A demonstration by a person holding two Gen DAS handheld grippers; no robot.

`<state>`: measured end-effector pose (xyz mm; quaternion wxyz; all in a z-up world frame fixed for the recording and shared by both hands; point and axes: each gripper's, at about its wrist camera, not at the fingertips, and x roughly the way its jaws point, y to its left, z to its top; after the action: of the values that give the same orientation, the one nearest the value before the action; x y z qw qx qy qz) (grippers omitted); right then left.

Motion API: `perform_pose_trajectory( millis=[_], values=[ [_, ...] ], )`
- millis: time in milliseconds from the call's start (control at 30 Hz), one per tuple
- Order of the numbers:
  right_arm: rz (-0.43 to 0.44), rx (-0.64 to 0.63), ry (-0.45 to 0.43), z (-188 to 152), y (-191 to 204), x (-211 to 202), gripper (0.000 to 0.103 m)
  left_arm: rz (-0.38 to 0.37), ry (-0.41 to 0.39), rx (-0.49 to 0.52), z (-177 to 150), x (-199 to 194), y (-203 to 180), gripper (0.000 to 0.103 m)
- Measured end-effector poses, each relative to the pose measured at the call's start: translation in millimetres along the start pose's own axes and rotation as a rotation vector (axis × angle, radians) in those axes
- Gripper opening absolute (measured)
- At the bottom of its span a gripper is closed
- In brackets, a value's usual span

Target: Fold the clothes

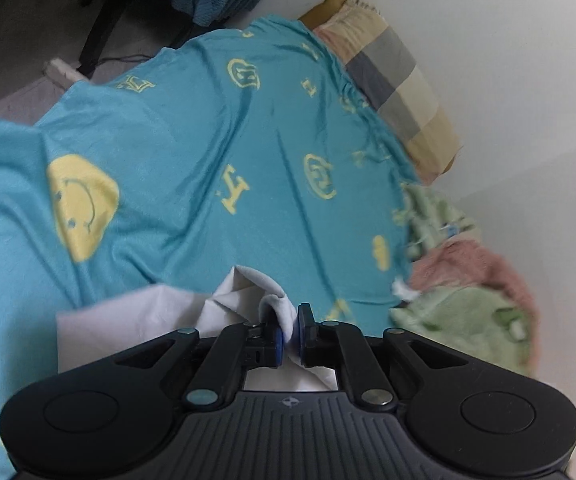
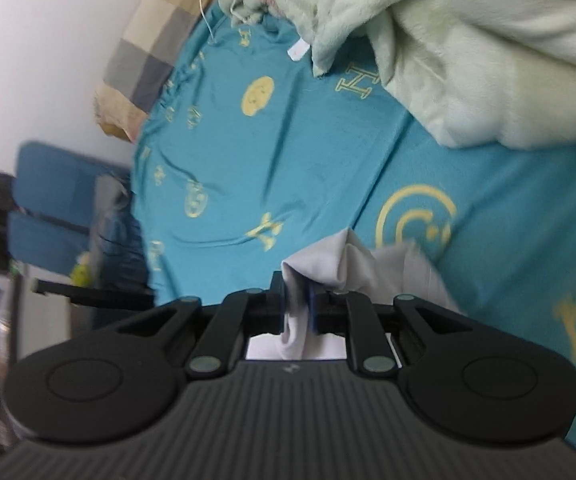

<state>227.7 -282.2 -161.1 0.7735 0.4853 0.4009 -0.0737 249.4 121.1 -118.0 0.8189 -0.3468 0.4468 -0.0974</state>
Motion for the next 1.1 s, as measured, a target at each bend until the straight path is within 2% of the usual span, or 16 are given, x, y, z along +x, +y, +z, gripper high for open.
perform_pose_trajectory(
  millis=[100,167,333,433,467,500,533,567,600,633,667,733,900,967,1100],
  values=[
    [-0.029,0.0,0.029,4.9,-6.4,21.8,0.015,0.056,0.023,0.042,3.0,34.2,7.8,0.008],
    [-0.044,0.008,0.038,6.6,-8.9,29.4,0.015,0.065,0.035,0.043,3.7,45.1,12.0,0.008],
    [-0.03,0.044,0.056,8.1,-15.8,30.3,0.015,0.075,0.028,0.128,-0.1,46.7,7.6,0.007],
    [-0.007,0.006,0.052,5.4,-13.9,23.0,0.022,0.081,0.009,0.202,-4.2,39.1,-3.9,0.011],
    [0.008,-0.013,0.045,3.7,-12.0,19.1,0.032,0.084,0.001,0.23,-5.8,36.0,-8.4,0.016],
    [0.024,-0.043,0.037,1.6,-9.0,14.6,0.048,0.092,-0.013,0.269,-8.6,31.9,-14.2,0.026],
    [0.038,-0.083,0.024,-1.3,-4.6,9.5,0.056,0.1,-0.027,0.309,-11.4,27.8,-20.0,0.032],
    [0.049,-0.126,0.007,-5.0,0.8,3.9,0.07,0.114,-0.043,0.348,-14.8,23.7,-25.4,0.048],
    [0.056,-0.172,-0.01,-9.3,6.8,-0.7,0.076,0.122,-0.065,0.383,-18.6,18.7,-30.1,0.066],
    [0.061,-0.22,-0.024,-13.7,13.0,-4.7,0.076,0.131,-0.087,0.419,-22.4,14.0,-34.7,0.079],
    [0.058,-0.27,-0.028,-18.0,18.2,-5.8,0.076,0.143,-0.103,0.454,-26.4,12.7,-38.9,0.083],
    [0.041,-0.374,-0.022,-26.4,27.4,-3.7,0.074,0.167,-0.134,0.523,-34.2,10.3,-47.3,0.084],
    [-0.118,-0.631,-0.046,-47.0,39.5,22.4,0.074,0.227,-0.038,0.569,-44.1,28.6,-42.0,0.083],
    [-0.159,-0.69,-0.042,-54.1,40.0,33.2,0.074,0.258,-0.002,0.599,-48.6,39.3,-38.2,0.083],
    [-0.19,-0.764,-0.06,-65.5,45.0,34.3,0.075,0.268,0.007,0.621,-55.1,39.8,-35.1,0.083]
  ],
)
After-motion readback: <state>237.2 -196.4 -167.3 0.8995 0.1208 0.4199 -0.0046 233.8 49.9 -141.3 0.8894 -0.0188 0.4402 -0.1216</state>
